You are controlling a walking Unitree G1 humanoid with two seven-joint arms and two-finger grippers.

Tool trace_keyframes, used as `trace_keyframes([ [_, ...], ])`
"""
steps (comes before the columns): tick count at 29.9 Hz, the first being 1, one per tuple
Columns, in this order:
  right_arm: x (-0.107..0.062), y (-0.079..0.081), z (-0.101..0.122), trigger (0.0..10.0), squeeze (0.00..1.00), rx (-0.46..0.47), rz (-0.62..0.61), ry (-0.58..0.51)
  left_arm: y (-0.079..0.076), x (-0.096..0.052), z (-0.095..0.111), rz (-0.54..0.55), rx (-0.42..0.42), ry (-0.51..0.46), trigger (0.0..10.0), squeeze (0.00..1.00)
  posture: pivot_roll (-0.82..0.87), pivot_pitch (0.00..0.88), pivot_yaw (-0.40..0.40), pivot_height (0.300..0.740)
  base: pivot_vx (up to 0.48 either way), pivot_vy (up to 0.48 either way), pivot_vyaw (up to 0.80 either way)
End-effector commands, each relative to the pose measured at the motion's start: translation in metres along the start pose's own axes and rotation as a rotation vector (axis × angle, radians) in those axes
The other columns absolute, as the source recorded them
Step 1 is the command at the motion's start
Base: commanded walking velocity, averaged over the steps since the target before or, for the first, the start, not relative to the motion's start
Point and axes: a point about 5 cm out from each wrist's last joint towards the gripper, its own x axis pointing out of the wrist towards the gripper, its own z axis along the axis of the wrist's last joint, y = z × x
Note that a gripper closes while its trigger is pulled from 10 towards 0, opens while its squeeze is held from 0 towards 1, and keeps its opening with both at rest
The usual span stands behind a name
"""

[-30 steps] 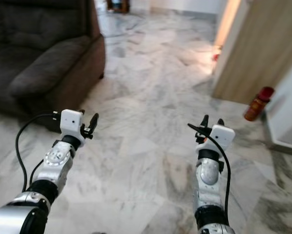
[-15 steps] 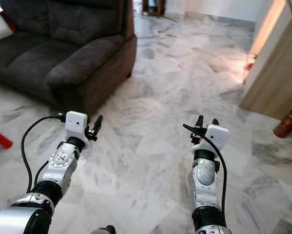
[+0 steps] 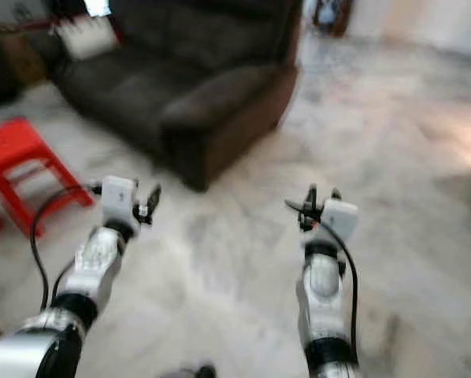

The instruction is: Picking trash to rubbish bin

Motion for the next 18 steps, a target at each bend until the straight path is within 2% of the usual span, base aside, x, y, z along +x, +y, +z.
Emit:
trace_keyframes([
  [1, 0.003, -0.002, 0.006, 10.0, 0.0, 0.01, -0.014, -0.019, 0.0, 0.001, 0.001, 0.001, -0.004, 0.002, 10.0, 0.0, 0.05, 0.096, -0.001, 0.74, 0.0, 0.0, 0.8],
  [5, 0.004, 0.001, 0.008, 10.0, 0.0, 0.016, -0.008, -0.025, 0.0, 0.003, 0.003, 0.005, -0.014, -0.001, 10.0, 0.0, 0.06, 0.101, 0.003, 0.74, 0.0, 0.0, 0.8],
  [9, 0.005, 0.003, 0.007, 10.0, 0.0, 0.02, 0.0, -0.021, 0.0, 0.004, 0.005, 0.004, -0.01, -0.009, 10.0, 0.0, 0.07, 0.107, 0.003, 0.74, 0.0, 0.459, 0.8],
  [18, 0.006, 0.01, 0.008, 10.0, 0.0, 0.038, 0.022, -0.016, 0.0, 0.004, 0.006, 0.002, 0.016, -0.016, 10.0, 0.0, 0.09, 0.123, 0.005, 0.74, 0.0, 0.0, 0.8],
])
